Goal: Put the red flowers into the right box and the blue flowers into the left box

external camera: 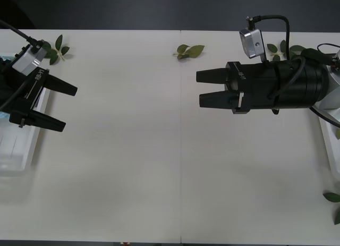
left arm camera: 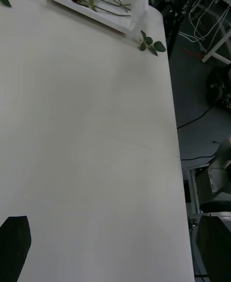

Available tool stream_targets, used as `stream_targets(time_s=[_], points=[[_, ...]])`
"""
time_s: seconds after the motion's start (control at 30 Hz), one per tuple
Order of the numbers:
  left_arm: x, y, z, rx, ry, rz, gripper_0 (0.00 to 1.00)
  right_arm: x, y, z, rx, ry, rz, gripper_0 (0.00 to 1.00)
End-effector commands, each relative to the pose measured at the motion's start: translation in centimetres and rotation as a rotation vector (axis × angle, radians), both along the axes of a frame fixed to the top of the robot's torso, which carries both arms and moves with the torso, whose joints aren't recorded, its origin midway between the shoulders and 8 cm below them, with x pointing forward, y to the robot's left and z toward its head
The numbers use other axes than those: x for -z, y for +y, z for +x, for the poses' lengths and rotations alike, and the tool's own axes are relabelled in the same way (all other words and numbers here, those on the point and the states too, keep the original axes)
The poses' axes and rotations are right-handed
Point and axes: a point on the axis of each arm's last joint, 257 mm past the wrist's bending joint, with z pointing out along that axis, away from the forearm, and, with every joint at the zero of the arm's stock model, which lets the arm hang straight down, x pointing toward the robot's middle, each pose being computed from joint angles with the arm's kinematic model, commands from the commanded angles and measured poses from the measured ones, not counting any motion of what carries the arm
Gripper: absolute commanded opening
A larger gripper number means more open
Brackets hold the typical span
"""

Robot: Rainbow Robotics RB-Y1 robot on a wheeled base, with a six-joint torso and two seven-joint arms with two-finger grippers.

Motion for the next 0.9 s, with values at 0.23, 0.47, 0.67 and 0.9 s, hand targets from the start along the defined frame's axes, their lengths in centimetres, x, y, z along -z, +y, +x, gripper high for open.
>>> stream_targets(time_s=[0.23, 0.47, 0.67, 0.9], points=[[-0.74, 0.41, 1.95, -0.019, -0.122, 0.036, 1.0, -1.06, -0.28, 0.03, -0.006, -0.018, -0.006, 1.0], [-0.74, 0.41, 1.95, -0.019, -0.122, 0.036, 1.0, -1.06, -0.28, 0.03, -0.006, -0.018, -0.006, 1.0], [-0.74, 0.41, 1.95, -0.019, -0.122, 0.036, 1.0, -1.06, -0.28, 0.03, -0.006, -0.018, -0.006, 1.0], [-0.74, 0.41, 1.95, -0.019, -0.122, 0.036, 1.0, -1.06, -0.28, 0.03, -0.006, -0.018, -0.006, 1.0]])
